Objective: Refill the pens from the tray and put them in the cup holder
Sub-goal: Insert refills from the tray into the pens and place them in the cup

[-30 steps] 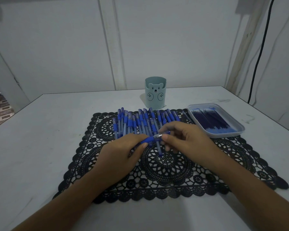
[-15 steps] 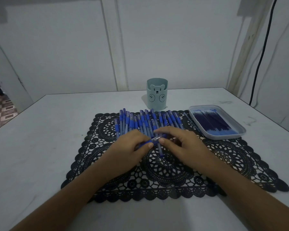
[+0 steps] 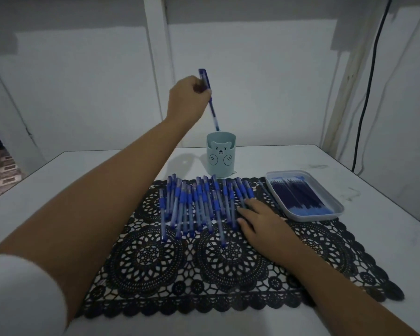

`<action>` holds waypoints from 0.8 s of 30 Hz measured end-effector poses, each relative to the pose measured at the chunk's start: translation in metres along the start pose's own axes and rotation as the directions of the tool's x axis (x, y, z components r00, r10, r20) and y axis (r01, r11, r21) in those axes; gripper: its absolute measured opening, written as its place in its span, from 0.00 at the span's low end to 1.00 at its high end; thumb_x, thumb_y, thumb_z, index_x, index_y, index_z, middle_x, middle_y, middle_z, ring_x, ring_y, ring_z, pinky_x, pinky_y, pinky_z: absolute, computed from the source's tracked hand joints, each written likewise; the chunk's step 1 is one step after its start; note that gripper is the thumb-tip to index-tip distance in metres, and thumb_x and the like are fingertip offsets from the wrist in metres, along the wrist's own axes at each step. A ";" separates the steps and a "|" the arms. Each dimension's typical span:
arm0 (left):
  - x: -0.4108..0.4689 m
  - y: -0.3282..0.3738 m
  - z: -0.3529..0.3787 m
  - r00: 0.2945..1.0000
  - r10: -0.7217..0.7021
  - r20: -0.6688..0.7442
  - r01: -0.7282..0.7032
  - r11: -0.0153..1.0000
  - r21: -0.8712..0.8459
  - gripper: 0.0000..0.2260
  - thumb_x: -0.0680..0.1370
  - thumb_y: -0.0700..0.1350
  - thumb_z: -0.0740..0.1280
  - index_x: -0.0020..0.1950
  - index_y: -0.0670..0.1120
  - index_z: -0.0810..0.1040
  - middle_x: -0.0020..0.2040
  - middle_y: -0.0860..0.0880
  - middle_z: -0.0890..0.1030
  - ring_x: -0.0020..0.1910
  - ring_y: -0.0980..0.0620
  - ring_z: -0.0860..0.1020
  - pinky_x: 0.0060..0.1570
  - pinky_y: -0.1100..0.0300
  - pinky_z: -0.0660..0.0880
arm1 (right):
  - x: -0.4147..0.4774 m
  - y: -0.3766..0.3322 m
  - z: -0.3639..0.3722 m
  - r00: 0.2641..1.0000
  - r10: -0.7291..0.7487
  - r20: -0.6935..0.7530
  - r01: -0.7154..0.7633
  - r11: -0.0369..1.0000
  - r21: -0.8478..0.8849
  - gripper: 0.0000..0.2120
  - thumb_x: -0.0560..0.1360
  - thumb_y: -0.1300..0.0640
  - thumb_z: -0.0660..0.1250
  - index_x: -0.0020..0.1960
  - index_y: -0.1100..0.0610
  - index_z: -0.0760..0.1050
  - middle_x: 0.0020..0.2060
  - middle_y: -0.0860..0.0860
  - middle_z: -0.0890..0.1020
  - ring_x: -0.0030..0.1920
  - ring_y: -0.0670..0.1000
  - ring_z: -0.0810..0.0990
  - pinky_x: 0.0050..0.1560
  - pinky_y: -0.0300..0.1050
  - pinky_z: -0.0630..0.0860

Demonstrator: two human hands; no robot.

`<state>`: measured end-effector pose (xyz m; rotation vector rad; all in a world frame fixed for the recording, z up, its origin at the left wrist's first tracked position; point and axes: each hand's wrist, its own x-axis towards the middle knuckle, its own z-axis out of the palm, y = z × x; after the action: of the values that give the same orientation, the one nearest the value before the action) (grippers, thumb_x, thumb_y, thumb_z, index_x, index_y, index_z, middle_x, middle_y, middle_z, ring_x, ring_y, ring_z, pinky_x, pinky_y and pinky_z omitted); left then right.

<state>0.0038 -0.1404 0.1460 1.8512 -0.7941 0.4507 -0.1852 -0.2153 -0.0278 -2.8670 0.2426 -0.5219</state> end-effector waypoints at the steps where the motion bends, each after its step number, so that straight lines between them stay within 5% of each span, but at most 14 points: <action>1: 0.005 -0.003 0.010 1.000 -0.011 0.005 0.011 1.000 0.015 0.07 0.75 0.42 0.65 0.50 0.41 0.79 0.46 0.45 0.81 0.46 0.47 0.79 0.43 0.59 0.75 | 0.000 -0.001 -0.001 1.000 -0.001 0.007 0.001 1.000 0.000 0.19 0.80 0.53 0.55 0.68 0.58 0.68 0.67 0.53 0.68 0.68 0.50 0.64 0.68 0.38 0.57; 6: -0.002 -0.029 0.042 0.980 -0.083 0.181 0.040 0.973 0.227 0.09 0.75 0.41 0.64 0.51 0.39 0.80 0.42 0.47 0.78 0.40 0.50 0.75 0.39 0.62 0.69 | 0.001 0.000 -0.001 1.000 -0.012 0.017 0.012 1.000 0.013 0.19 0.80 0.52 0.54 0.68 0.58 0.68 0.67 0.52 0.67 0.67 0.49 0.64 0.67 0.36 0.57; 9: -0.012 -0.040 0.042 0.957 -0.121 0.264 0.059 0.971 0.232 0.12 0.75 0.41 0.64 0.55 0.39 0.79 0.50 0.44 0.80 0.45 0.49 0.76 0.46 0.59 0.72 | 0.001 0.001 0.000 1.000 -0.016 0.002 0.016 1.000 0.022 0.18 0.80 0.53 0.55 0.67 0.58 0.70 0.66 0.52 0.68 0.66 0.49 0.66 0.66 0.36 0.59; 12: -0.025 -0.046 0.023 0.965 -0.100 0.240 0.052 0.978 0.201 0.15 0.77 0.46 0.64 0.61 0.42 0.76 0.57 0.46 0.78 0.54 0.51 0.75 0.52 0.63 0.68 | 0.001 0.002 0.001 1.000 -0.016 0.003 0.016 0.999 0.029 0.18 0.80 0.52 0.55 0.67 0.57 0.69 0.67 0.52 0.68 0.66 0.48 0.66 0.65 0.36 0.59; 15: -0.046 -0.060 -0.007 0.981 -0.081 0.179 0.032 0.965 0.261 0.12 0.77 0.48 0.61 0.57 0.46 0.77 0.54 0.48 0.79 0.50 0.53 0.75 0.50 0.61 0.69 | 0.002 0.002 0.001 1.000 -0.018 0.008 0.018 1.000 0.024 0.18 0.80 0.53 0.55 0.67 0.57 0.69 0.67 0.52 0.67 0.66 0.48 0.65 0.65 0.35 0.58; 24: -0.139 -0.120 -0.057 0.833 -0.455 0.315 0.148 0.732 0.665 0.12 0.78 0.53 0.59 0.50 0.45 0.74 0.42 0.51 0.76 0.43 0.51 0.75 0.45 0.55 0.73 | 0.003 0.001 0.003 1.000 -0.011 0.008 0.011 1.000 0.012 0.18 0.79 0.54 0.57 0.67 0.58 0.70 0.67 0.53 0.68 0.67 0.50 0.66 0.66 0.37 0.59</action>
<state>-0.0082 -0.0138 0.0018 2.7338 -0.6506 0.0256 -0.1817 -0.2165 -0.0301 -2.8599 0.2223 -0.5117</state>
